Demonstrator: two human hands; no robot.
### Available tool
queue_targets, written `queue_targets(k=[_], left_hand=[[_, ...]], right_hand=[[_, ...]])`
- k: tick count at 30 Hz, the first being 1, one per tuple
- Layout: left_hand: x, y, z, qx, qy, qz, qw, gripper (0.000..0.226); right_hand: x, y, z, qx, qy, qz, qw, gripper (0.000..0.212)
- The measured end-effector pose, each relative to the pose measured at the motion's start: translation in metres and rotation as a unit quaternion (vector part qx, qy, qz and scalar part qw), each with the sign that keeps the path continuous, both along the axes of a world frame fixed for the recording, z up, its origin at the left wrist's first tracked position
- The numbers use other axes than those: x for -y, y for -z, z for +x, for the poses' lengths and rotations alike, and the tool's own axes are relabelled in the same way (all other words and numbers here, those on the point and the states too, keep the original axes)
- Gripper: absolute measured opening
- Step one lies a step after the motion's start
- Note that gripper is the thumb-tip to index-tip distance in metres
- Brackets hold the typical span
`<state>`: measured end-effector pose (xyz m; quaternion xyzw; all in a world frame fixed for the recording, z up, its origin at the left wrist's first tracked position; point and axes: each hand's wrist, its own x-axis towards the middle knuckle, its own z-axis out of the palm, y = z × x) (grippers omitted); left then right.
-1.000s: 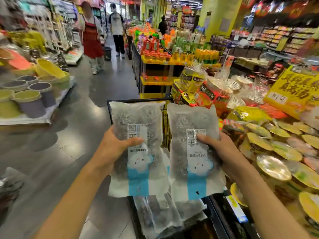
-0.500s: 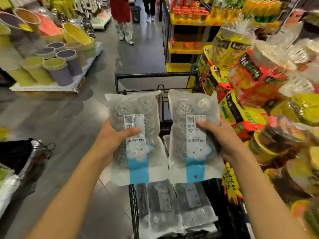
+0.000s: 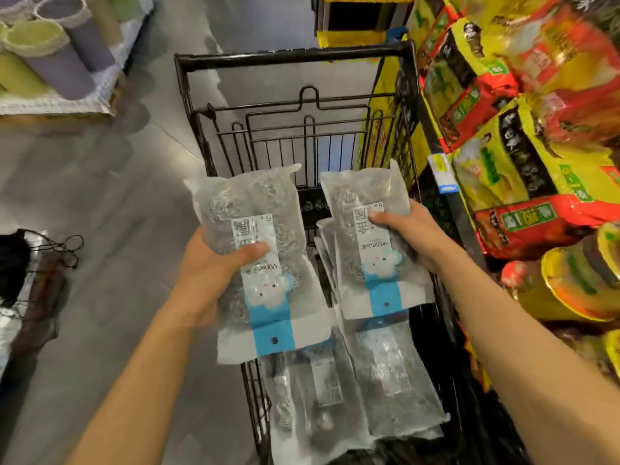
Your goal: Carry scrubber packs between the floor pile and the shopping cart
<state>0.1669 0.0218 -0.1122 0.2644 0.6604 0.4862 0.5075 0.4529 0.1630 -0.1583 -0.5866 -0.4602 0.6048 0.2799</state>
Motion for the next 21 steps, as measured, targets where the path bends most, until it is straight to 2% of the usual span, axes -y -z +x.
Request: queue_targets(k=[3,4,7,9,13,16,18,21], left_hand=[[-0.003,0.025,0.003,0.003,-0.014,-0.022,1.000,0.062],[-0.003,0.033,0.005,0.006,-0.021,-0.028,0.999,0.063],[-0.005,0.060,0.009,0.015,-0.028,-0.046,0.998,0.068],[-0.009,0.075,0.013,0.009,-0.029,-0.054,0.998,0.069],[-0.020,0.102,0.024,-0.005,-0.010,-0.068,0.998,0.064],[-0.032,0.117,0.028,0.000,0.002,-0.074,0.997,0.064],[-0.040,0.128,0.028,0.011,0.004,-0.076,0.997,0.065],[-0.055,0.144,0.026,0.007,-0.005,-0.083,0.997,0.058]], right_hand=[[-0.025,0.056,-0.006,0.052,-0.016,-0.032,0.998,0.025],[-0.032,0.074,-0.008,0.071,-0.029,-0.039,0.996,0.031],[-0.053,0.132,-0.012,0.167,-0.029,-0.024,0.985,0.065],[-0.059,0.157,-0.014,0.251,-0.024,0.000,0.968,0.063],[-0.062,0.176,-0.017,0.370,-0.052,0.081,0.924,0.061],[-0.062,0.183,-0.017,0.447,-0.089,0.187,0.870,0.062],[-0.062,0.180,-0.016,0.466,-0.110,0.230,0.847,0.060],[-0.062,0.171,-0.012,0.439,-0.125,0.266,0.849,0.060]])
